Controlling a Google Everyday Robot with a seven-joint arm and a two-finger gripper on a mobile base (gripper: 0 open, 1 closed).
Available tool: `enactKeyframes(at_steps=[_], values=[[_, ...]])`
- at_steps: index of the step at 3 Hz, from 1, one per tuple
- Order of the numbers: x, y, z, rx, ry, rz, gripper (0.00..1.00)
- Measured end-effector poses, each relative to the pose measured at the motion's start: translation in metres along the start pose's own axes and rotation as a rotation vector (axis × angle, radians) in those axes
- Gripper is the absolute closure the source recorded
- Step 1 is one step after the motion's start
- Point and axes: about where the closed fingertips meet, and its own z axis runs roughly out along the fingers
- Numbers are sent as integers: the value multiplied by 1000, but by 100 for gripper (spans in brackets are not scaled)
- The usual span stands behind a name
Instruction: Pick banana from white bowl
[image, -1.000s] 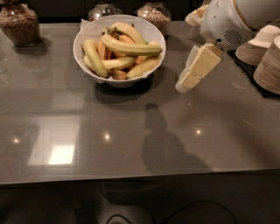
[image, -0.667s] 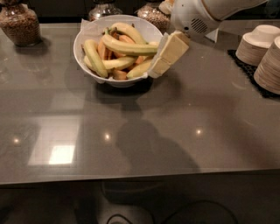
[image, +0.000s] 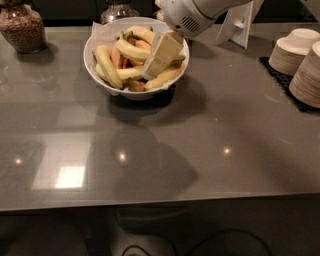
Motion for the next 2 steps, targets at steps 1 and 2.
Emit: enactKeyframes(at_steps=[1,2], values=[[10,-9,18,11,-34,40,3],[20,-20,42,25,-67,91,22]])
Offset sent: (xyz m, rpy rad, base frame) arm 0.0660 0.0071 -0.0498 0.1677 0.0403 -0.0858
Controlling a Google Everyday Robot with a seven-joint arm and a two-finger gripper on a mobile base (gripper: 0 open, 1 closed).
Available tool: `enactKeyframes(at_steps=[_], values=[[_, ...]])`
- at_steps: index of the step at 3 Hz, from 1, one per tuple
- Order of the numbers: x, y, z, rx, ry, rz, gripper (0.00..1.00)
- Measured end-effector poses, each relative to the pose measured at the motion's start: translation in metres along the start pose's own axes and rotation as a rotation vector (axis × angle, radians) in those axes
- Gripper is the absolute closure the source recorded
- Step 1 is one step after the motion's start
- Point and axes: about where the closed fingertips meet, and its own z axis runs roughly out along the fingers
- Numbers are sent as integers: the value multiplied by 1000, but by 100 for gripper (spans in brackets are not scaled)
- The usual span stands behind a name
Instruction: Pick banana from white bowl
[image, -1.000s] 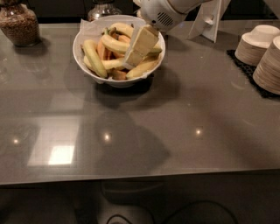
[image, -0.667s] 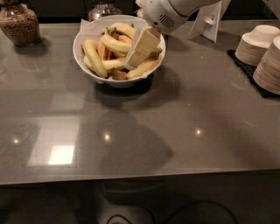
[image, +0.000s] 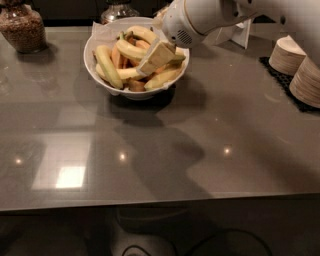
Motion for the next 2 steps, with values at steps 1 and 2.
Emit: enactKeyframes(at_steps=[1,2], values=[[5,-9,23,1,-28,33,38],[9,-16,44,-3,-45,56,37]])
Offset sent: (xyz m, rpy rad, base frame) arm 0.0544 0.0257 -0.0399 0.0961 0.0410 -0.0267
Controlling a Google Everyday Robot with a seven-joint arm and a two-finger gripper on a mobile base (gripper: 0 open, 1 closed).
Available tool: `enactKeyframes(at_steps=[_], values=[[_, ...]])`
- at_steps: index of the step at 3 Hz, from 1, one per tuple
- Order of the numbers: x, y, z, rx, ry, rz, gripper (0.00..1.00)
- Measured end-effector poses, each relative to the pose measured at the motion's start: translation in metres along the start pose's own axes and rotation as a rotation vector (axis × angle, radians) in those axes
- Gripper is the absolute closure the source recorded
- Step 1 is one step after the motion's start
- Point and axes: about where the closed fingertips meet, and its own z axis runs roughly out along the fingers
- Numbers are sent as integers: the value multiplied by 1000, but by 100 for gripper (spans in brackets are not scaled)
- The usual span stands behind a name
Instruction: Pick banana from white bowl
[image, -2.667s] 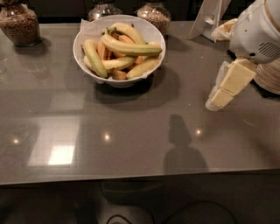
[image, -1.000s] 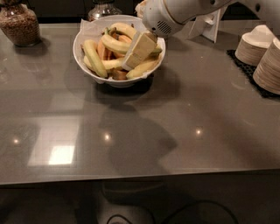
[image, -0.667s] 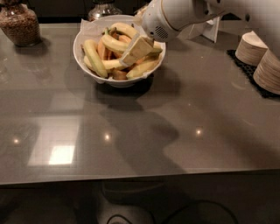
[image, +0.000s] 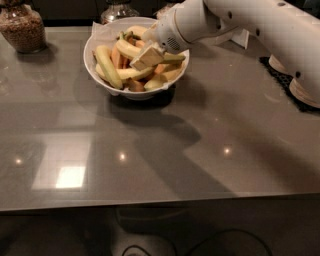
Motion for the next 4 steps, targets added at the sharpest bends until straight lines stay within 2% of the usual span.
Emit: enactKeyframes(at_steps=[1,2,4], values=[[4,-7,19,-1,-7,21,38],[10,-9,32,-10,-4,41,56],[11,-10,22,-9,20,40,100]])
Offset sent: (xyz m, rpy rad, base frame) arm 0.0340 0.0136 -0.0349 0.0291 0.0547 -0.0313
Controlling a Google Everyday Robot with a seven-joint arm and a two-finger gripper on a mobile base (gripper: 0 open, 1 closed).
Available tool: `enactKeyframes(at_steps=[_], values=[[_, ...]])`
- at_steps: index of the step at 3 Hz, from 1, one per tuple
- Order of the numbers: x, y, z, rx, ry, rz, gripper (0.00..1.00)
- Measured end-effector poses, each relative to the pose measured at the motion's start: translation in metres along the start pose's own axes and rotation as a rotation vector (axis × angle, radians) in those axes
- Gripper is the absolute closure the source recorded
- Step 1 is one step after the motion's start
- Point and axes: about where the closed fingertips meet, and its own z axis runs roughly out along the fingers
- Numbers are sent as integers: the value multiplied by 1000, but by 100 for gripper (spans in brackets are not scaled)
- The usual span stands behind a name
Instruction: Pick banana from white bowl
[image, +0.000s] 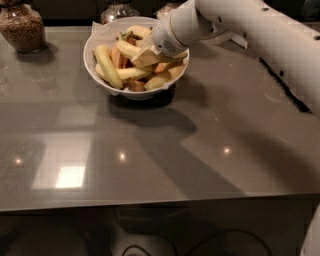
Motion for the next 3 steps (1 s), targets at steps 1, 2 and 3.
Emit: enactKeyframes(at_steps=[1,2,3], values=[[-4,2,-18,2,13,-28,100],[-9,15,-43,-23,28,-81,100],[-13,34,-69,-66,55,-119,100]])
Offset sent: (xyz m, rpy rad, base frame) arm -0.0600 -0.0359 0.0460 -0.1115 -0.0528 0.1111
